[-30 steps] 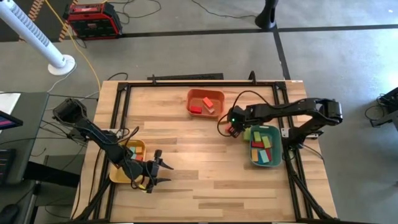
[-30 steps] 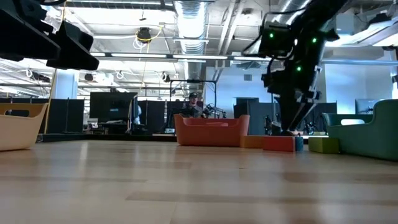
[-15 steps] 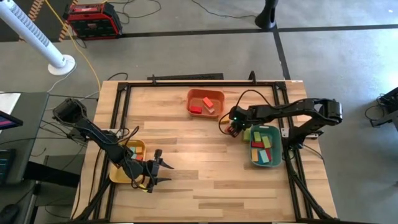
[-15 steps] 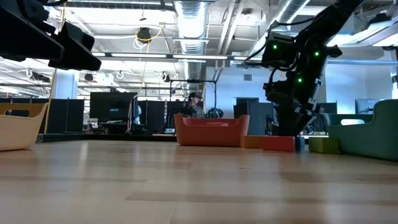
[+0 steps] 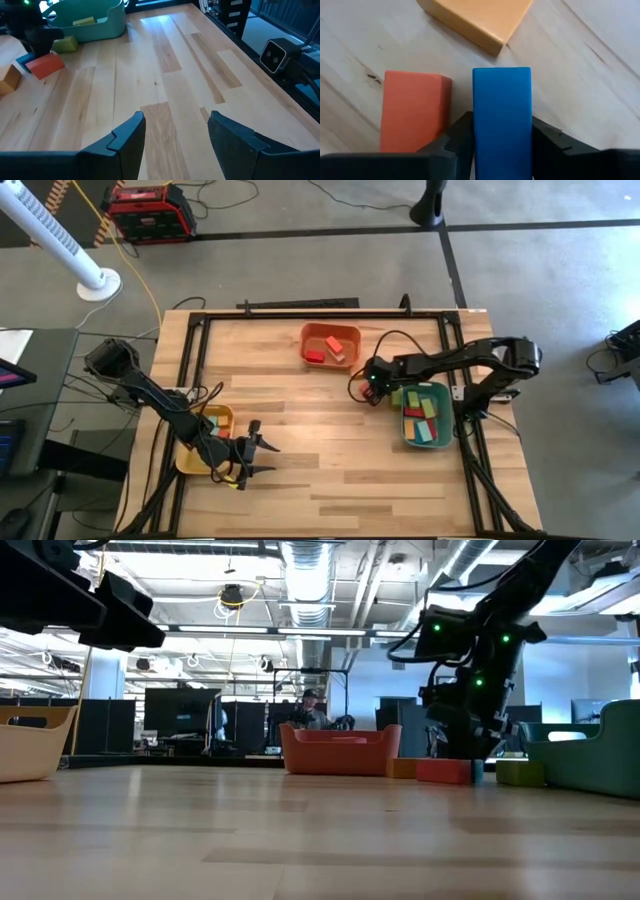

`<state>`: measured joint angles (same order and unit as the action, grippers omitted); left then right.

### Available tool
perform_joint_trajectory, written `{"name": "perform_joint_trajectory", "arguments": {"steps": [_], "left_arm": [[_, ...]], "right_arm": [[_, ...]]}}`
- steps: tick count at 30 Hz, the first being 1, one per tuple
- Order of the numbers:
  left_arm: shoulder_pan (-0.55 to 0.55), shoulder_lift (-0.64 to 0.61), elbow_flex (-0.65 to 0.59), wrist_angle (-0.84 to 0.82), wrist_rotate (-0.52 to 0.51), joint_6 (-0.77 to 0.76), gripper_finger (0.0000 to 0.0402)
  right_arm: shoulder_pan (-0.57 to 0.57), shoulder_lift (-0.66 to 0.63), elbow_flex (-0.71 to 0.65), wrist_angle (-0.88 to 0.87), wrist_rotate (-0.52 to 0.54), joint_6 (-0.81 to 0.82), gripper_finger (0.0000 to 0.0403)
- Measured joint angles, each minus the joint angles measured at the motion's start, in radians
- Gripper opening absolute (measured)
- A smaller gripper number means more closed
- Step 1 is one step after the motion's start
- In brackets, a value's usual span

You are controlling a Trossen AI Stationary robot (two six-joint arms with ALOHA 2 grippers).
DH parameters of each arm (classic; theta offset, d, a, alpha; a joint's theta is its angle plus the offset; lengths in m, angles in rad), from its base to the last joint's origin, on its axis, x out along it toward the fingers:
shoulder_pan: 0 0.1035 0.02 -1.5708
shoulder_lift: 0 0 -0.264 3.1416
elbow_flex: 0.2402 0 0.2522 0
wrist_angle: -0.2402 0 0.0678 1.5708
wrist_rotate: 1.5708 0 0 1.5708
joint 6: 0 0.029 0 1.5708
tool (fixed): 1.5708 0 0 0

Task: Sort blocks by size
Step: Put the large blue block into the orange bin

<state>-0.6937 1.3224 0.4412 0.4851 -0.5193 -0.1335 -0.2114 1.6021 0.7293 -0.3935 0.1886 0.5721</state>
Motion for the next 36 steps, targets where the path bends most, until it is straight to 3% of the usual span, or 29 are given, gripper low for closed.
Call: {"name": "perform_joint_trajectory", "arguments": {"steps": [5,16,22,36], "left_arm": [[0.0,0.0,0.0,-0.004,0.001,-0.009,0.0206],[0.0,0.0,0.0,-0.003,0.001,0.013,0.0206],[0.0,0.0,0.0,-0.003,0.001,0.039,0.0206],[0.0,0.0,0.0,-0.031,0.0,0.058,0.0206]], "right_arm": [[0.025,-0.014,0.051,-0.035,-0.001,-0.023,0.0158],[0.055,-0.052,0.299,-0.081,0.023,-0.13,0.0162],[0.016,0.02,0.417,0.004,0.024,-0.23,0.0163],[-0.073,0.31,0.654,-0.019,-0.028,-0.367,0.0165]]}}
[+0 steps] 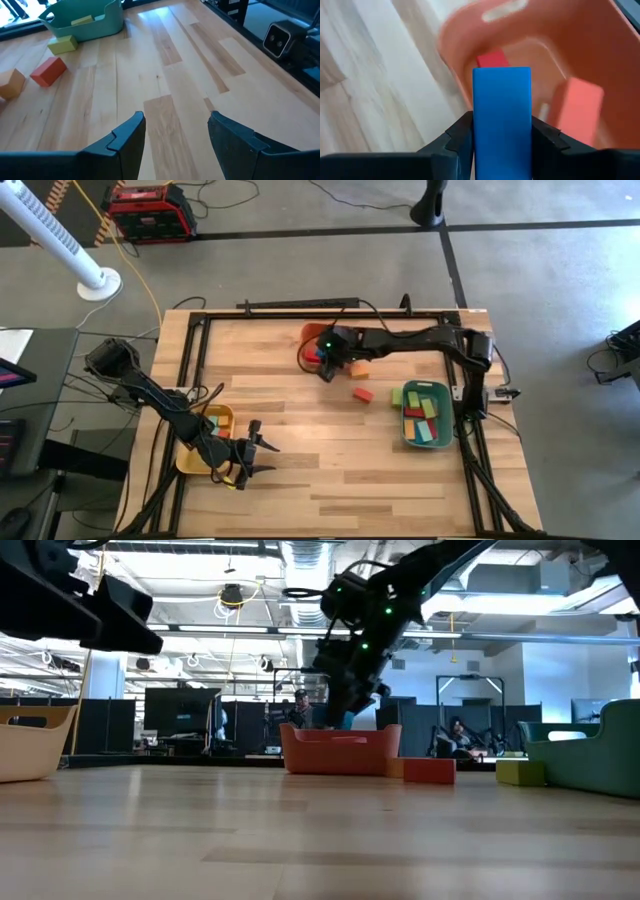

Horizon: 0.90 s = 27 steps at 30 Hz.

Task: Sort blocks by size
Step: Put the large blue block into the orange bin

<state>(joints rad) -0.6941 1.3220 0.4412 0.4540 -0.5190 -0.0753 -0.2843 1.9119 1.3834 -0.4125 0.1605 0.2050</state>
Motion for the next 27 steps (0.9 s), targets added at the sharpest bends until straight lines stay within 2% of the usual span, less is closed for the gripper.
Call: {"name": "perform_joint_trajectory", "arguments": {"steps": [9,21,27], "left_arm": [[0.0,0.0,0.0,-0.08,0.0,0.0,0.0206],[0.0,0.0,0.0,-0.136,0.0,0.0,0.0206],[0.0,0.0,0.0,-0.136,0.0,0.0,0.0206]], "right_arm": [[-0.079,0.073,0.065,0.006,-0.017,0.006,0.0167],[-0.085,0.066,0.065,0.041,-0.024,-0.022,0.0181],[-0.076,0.055,0.065,0.036,-0.024,-0.057,0.0211]]}}
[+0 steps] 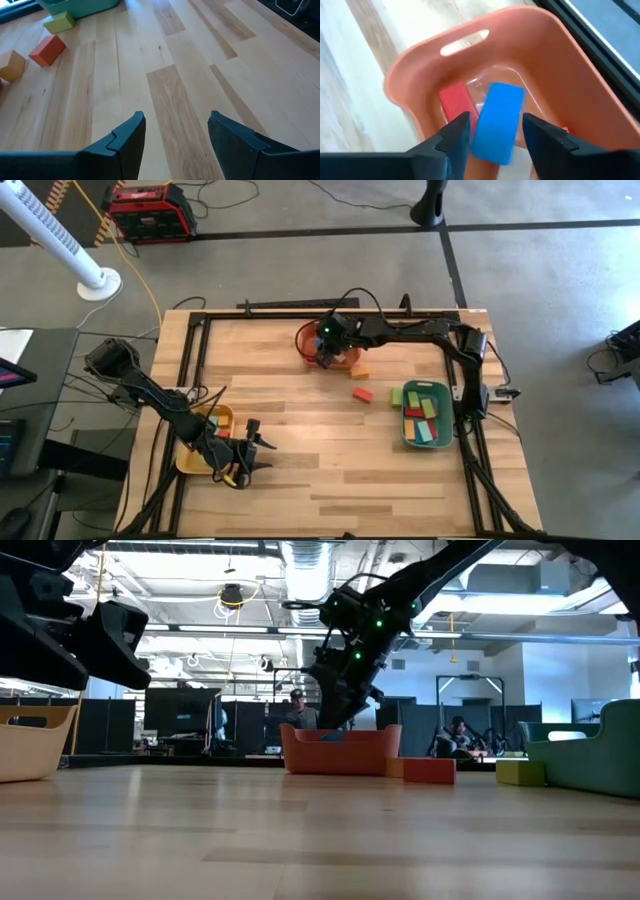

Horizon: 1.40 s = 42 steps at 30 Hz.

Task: Sort blocks by size
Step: Put the large blue block into the orange bin, then put the large orange block into the orange bin

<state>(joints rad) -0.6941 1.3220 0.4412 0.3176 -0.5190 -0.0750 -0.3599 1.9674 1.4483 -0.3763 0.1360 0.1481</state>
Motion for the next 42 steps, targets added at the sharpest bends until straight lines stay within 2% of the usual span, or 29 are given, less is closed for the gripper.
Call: {"name": "perform_joint_trajectory", "arguments": {"steps": [6,20,29,42], "left_arm": [[0.0,0.0,0.0,0.0,0.0,0.0,0.0206],[0.0,0.0,0.0,0.001,0.0,0.0,0.0206],[0.0,0.0,0.0,0.002,0.0,0.0,0.0206],[0.0,0.0,0.0,0.002,0.0,0.0,0.0206]], "right_arm": [[0.025,-0.064,0.0,-0.045,0.0,-0.026,0.0245],[0.175,-0.247,0.0,-0.383,0.019,0.009,0.0248],[0.262,-0.255,0.0,-0.616,0.02,0.105,0.0248],[0.334,-0.239,0.0,-0.766,0.024,0.167,0.0248]]}}
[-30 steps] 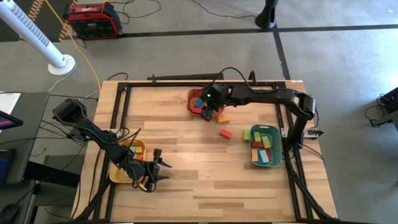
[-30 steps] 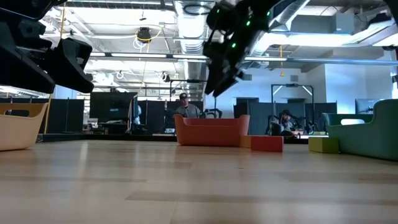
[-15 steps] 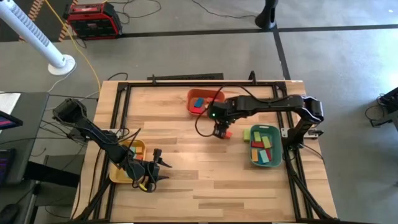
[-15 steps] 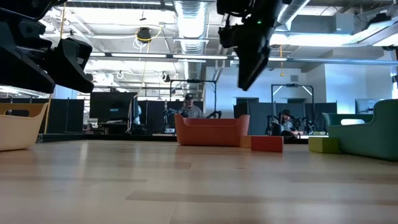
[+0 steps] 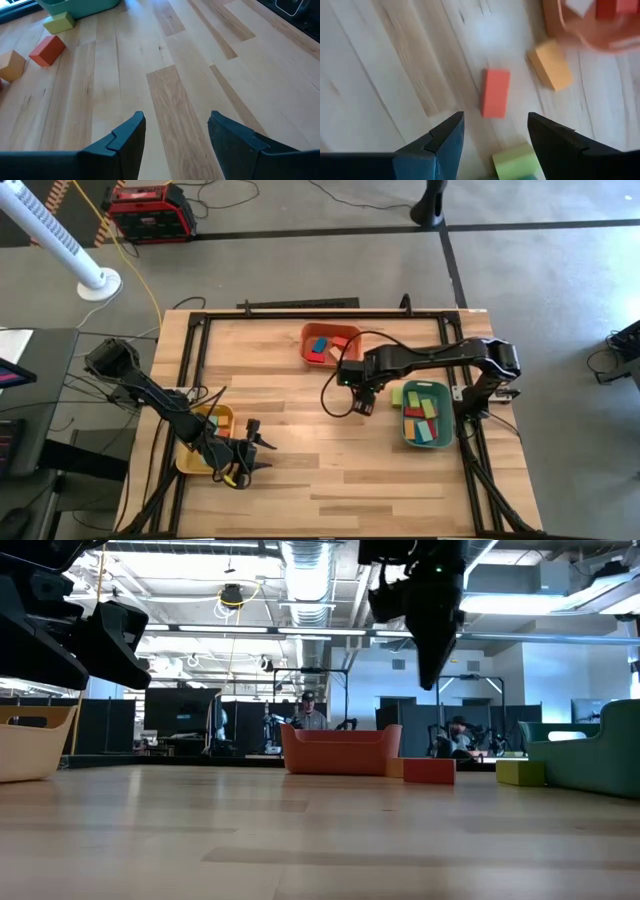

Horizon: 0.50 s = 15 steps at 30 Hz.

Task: Sort blocks by size
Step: Put the large orange block into the orange bin

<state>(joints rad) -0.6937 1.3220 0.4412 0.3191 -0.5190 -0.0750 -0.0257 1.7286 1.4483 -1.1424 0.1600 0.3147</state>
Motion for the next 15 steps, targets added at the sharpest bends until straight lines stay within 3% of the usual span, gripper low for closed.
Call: {"name": "perform_joint_trajectory", "arguments": {"steps": [6,15], "left_arm": [[0.0,0.0,0.0,0.0,0.0,0.0,0.0206],[0.0,0.0,0.0,0.0,0.0,0.0,0.0206]], "right_arm": [[-0.001,0.013,0.0,-0.055,0.0,0.002,0.0248],[0.0,0.013,0.0,0.02,0.0,0.002,0.0248]]}}
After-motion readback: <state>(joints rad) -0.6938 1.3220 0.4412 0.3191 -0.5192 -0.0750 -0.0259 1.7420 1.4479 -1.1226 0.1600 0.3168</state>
